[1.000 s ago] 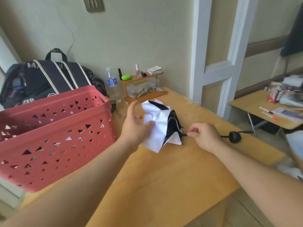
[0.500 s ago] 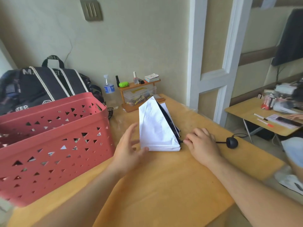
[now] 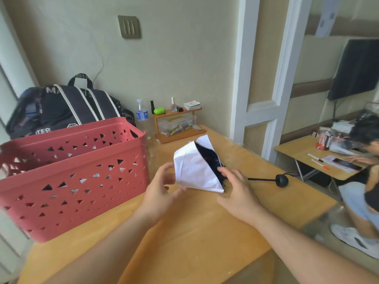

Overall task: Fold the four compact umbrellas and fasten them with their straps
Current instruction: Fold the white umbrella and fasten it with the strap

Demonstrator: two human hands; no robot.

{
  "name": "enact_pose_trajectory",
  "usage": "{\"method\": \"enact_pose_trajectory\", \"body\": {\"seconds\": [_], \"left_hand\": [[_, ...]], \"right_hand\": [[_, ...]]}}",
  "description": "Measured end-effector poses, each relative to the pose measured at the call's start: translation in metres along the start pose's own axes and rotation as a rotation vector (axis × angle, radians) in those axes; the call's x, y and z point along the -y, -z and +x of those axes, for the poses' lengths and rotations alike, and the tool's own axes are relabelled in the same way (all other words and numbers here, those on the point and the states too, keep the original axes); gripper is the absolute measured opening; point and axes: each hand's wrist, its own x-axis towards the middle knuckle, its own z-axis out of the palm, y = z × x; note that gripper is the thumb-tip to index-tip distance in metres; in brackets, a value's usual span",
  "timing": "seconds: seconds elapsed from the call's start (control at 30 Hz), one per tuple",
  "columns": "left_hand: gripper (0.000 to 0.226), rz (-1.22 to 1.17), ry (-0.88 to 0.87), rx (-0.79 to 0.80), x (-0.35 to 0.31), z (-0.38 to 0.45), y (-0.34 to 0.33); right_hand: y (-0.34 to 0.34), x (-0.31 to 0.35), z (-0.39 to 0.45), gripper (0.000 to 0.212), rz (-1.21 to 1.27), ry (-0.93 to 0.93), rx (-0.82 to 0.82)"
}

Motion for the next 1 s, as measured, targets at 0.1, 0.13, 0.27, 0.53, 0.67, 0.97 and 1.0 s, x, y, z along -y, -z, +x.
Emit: {"method": "enact_pose_trajectory", "body": {"seconds": [0.1, 0.13, 0.27, 0.53, 0.67, 0.97, 1.0], "left_hand": [[0.047, 0.061, -0.007, 0.049, 0.002, -0.017, 0.007], [0.039, 0.084, -0.011, 0.068, 0.003, -0.024, 0.008], [0.033, 0.130, 0.001, 0.121, 0.011, -0.052, 0.015], [0.019, 0.090, 0.014, 0.279, 0.014, -0.092, 0.026], [0.016, 0.061, 0.024, 0.227, 0.012, -0.107, 0.026], [0.058, 0.301, -0.145, 0.193, -0.006, -0.122, 0.006], [0.057, 0.291, -0.138, 0.199, -0.007, -0.120, 0.005]], "right_hand": [[-0.006, 0.020, -0.007, 0.069, 0.065, -0.001, 0.005], [-0.009, 0.025, -0.012, 0.058, 0.057, 0.014, -0.005], [-0.023, 0.035, -0.050, 0.021, -0.009, 0.080, -0.033], [-0.037, 0.052, -0.109, 0.040, -0.045, 0.103, 0.083], [-0.040, 0.058, -0.128, 0.014, 0.026, 0.007, -0.055], [-0.030, 0.062, -0.137, 0.030, 0.325, -0.152, -0.063], [-0.030, 0.063, -0.136, 0.033, 0.344, -0.151, -0.054]]}}
